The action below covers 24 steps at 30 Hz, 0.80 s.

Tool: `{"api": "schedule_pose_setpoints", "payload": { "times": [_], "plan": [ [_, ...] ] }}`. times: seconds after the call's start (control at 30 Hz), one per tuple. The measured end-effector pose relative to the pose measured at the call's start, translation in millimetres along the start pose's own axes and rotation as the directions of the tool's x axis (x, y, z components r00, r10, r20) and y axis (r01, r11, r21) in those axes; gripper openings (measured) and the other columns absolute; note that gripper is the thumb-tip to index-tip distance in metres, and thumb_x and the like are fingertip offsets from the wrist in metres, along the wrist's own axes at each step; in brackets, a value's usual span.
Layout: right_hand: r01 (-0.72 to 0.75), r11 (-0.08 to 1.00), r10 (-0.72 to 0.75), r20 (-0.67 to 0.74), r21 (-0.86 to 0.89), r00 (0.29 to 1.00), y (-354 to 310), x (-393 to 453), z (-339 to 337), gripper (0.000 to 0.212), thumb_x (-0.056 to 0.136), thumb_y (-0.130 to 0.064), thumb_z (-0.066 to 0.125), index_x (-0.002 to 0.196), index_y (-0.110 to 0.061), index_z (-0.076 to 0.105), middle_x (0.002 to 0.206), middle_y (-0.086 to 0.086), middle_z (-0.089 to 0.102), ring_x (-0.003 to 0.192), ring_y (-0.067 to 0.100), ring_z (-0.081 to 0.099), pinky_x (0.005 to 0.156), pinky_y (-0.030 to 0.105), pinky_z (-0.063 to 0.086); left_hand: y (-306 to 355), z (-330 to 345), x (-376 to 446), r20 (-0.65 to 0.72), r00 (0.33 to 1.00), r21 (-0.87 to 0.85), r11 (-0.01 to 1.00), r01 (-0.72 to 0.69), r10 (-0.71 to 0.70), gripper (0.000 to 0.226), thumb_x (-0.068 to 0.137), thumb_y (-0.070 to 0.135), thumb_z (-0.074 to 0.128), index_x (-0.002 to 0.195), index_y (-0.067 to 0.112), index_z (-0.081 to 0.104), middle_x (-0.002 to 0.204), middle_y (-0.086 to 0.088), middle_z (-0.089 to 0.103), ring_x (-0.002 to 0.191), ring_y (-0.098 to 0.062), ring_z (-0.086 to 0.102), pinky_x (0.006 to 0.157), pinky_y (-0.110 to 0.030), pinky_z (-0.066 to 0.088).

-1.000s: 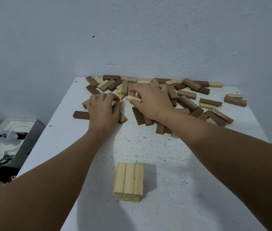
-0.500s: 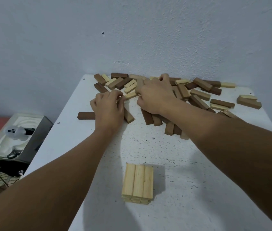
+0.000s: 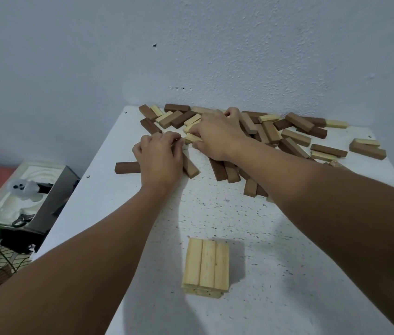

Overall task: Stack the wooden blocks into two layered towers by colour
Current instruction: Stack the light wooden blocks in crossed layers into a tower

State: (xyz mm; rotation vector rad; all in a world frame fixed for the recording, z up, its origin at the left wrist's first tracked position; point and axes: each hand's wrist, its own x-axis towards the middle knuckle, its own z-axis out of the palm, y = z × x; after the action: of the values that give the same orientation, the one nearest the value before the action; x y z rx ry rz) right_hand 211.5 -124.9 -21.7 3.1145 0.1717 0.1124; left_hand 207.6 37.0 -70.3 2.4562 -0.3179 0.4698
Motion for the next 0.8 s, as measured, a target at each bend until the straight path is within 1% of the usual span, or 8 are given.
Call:
{"api": "schedule_pose_setpoints", "payload": {
  "times": [0.13, 0.27, 0.33, 0.43, 0.57, 0.63, 0.7, 0.8],
  "plan": [
    [0.008, 0.999, -0.009, -0.021, -0.031, 1.000, 0.7, 0.4, -0.9, 0.024, 0.100, -0.045, 0.056, 0.118, -0.037, 0.069, 0.128, -0.001, 0.054, 0.125, 0.023, 0.043, 0.102, 0.049, 0.023, -0.1, -0.3, -0.1, -0.001, 1.000, -0.013, 1.000, -0.002, 0.002, 0.022, 0.105, 0.030, 0.052, 0.113, 0.026, 0.073, 0.107, 0.006, 0.071, 0.113, -0.023, 0.048, 0.094, -0.032, 0.020],
    [0.016, 0.998, -0.021, -0.085, -0.058, 0.996, 0.3, -2.0, 3.8, 0.023, 0.102, -0.043, 0.052, 0.112, -0.030, 0.068, 0.122, -0.002, 0.058, 0.121, 0.023, 0.046, 0.101, 0.047, 0.024, -0.5, 0.4, 0.3, -0.007, 1.000, -0.043, 0.999, -0.005, 0.005, 0.021, 0.106, 0.031, 0.054, 0.114, 0.027, 0.072, 0.107, 0.007, 0.071, 0.112, -0.022, 0.049, 0.095, -0.034, 0.023],
    [-0.017, 1.000, 0.018, -0.153, 0.008, 0.988, 0.0, -5.0, 5.4, 0.022, 0.104, -0.043, 0.048, 0.109, -0.030, 0.065, 0.114, -0.006, 0.062, 0.116, 0.020, 0.049, 0.099, 0.045, 0.022, -1.8, 0.8, 1.0, -0.021, 1.000, -0.077, 0.997, -0.009, 0.007, 0.020, 0.105, 0.030, 0.054, 0.114, 0.026, 0.072, 0.106, 0.007, 0.072, 0.109, -0.022, 0.053, 0.096, -0.034, 0.027],
    [-0.060, 0.992, 0.085, -0.239, 0.107, 0.967, 3.1, -13.3, 2.5, 0.021, 0.106, -0.044, 0.045, 0.108, -0.034, 0.063, 0.103, -0.013, 0.065, 0.107, 0.018, 0.052, 0.093, 0.044, 0.020, -2.9, -1.0, 0.7, -0.078, 0.996, -0.198, 0.979, -0.050, 0.036, 0.021, 0.105, 0.026, 0.056, 0.118, 0.020, 0.071, 0.107, 0.003, 0.072, 0.100, -0.019, 0.062, 0.096, -0.042, 0.046],
    [-0.133, 0.949, 0.203, -0.233, 0.285, 0.951, 6.6, -37.6, -9.7, 0.023, 0.105, -0.047, 0.050, 0.120, -0.038, 0.064, 0.097, -0.013, 0.067, 0.112, 0.020, 0.053, 0.091, 0.042, 0.018, 2.2, -9.2, -4.0, -0.123, 0.992, -0.272, 0.960, -0.073, 0.040, 0.025, 0.106, 0.024, 0.057, 0.126, 0.017, 0.071, 0.108, 0.000, 0.070, 0.095, -0.012, 0.062, 0.087, -0.024, 0.047],
    [-0.165, 0.927, 0.249, -0.223, 0.336, 0.942, 6.0, -55.6, -11.4, 0.024, 0.104, -0.050, 0.052, 0.119, -0.037, 0.065, 0.098, -0.013, 0.070, 0.116, 0.019, 0.052, 0.088, 0.040, 0.017, 5.6, -13.0, -8.6, -0.094, 0.992, -0.254, 0.961, -0.106, 0.084, 0.026, 0.105, 0.024, 0.060, 0.126, 0.015, 0.072, 0.110, -0.002, 0.072, 0.097, -0.013, 0.064, 0.087, -0.021, 0.047],
    [-0.200, 0.896, 0.298, -0.202, 0.398, 0.933, 5.3, -75.0, -10.6, 0.024, 0.102, -0.052, 0.053, 0.114, -0.036, 0.066, 0.094, -0.014, 0.070, 0.115, 0.016, 0.056, 0.087, 0.040, 0.016, 11.5, -19.4, -12.9, -0.048, 0.991, -0.255, 0.958, -0.131, 0.122, 0.026, 0.104, 0.026, 0.063, 0.124, 0.014, 0.074, 0.110, -0.001, 0.074, 0.098, -0.016, 0.066, 0.090, -0.028, 0.051],
    [-0.278, 0.821, 0.401, -0.157, 0.500, 0.902, 7.3, -103.1, -10.0, 0.023, 0.102, -0.053, 0.053, 0.114, -0.039, 0.066, 0.089, -0.014, 0.072, 0.096, 0.011, 0.064, 0.087, 0.037, 0.016, 35.1, -38.7, -16.5, 0.064, 0.997, -0.376, 0.927, -0.018, 0.045, 0.024, 0.100, 0.031, 0.067, 0.120, 0.020, 0.076, 0.102, 0.012, 0.074, 0.093, -0.003, 0.066, 0.087, -0.021, 0.051]
  ]
}}
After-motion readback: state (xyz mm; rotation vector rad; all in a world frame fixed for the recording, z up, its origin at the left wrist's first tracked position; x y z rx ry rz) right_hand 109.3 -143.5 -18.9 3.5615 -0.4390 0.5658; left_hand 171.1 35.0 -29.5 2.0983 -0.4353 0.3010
